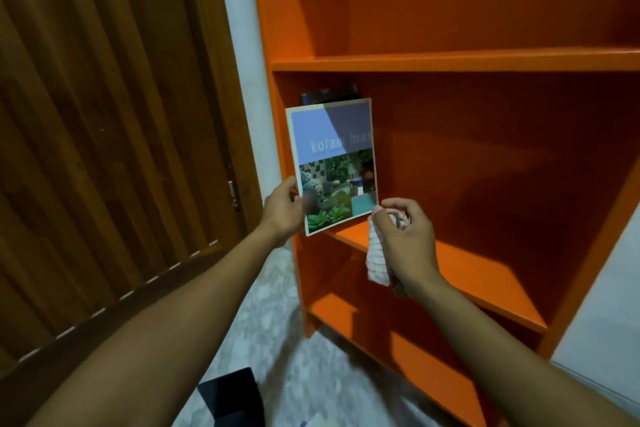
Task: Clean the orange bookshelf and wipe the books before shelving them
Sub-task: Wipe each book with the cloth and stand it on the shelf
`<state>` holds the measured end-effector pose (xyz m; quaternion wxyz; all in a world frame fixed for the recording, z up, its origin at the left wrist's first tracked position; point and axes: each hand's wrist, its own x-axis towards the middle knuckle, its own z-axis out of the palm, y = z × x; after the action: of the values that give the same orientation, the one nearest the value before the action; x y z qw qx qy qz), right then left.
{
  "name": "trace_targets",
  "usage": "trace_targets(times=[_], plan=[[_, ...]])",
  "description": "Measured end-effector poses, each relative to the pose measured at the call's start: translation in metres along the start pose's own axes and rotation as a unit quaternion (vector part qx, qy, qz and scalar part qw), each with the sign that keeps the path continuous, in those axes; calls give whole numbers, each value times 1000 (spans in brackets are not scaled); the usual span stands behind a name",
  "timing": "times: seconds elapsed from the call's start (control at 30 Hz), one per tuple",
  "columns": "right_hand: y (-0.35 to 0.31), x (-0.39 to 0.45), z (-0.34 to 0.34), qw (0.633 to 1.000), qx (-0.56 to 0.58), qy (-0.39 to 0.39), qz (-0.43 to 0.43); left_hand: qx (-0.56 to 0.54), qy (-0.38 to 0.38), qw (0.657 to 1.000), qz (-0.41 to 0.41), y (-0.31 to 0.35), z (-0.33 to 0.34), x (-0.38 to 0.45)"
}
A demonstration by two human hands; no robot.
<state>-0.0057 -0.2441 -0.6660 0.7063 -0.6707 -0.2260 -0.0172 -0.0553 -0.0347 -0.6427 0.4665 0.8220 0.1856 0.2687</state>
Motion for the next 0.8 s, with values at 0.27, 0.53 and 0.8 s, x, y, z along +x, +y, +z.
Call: trace_targets(times=[0.27,0.53,0.8], plan=[[17,33,-3,1000,11,-9,-10,15,76,997,-9,-3,72,67],[36,38,-3,999,43,-20,17,-5,171,982,-77,-29,99,100],[32,28,1,997,58,-42,42,22,195,978,-74,-30,93,102]])
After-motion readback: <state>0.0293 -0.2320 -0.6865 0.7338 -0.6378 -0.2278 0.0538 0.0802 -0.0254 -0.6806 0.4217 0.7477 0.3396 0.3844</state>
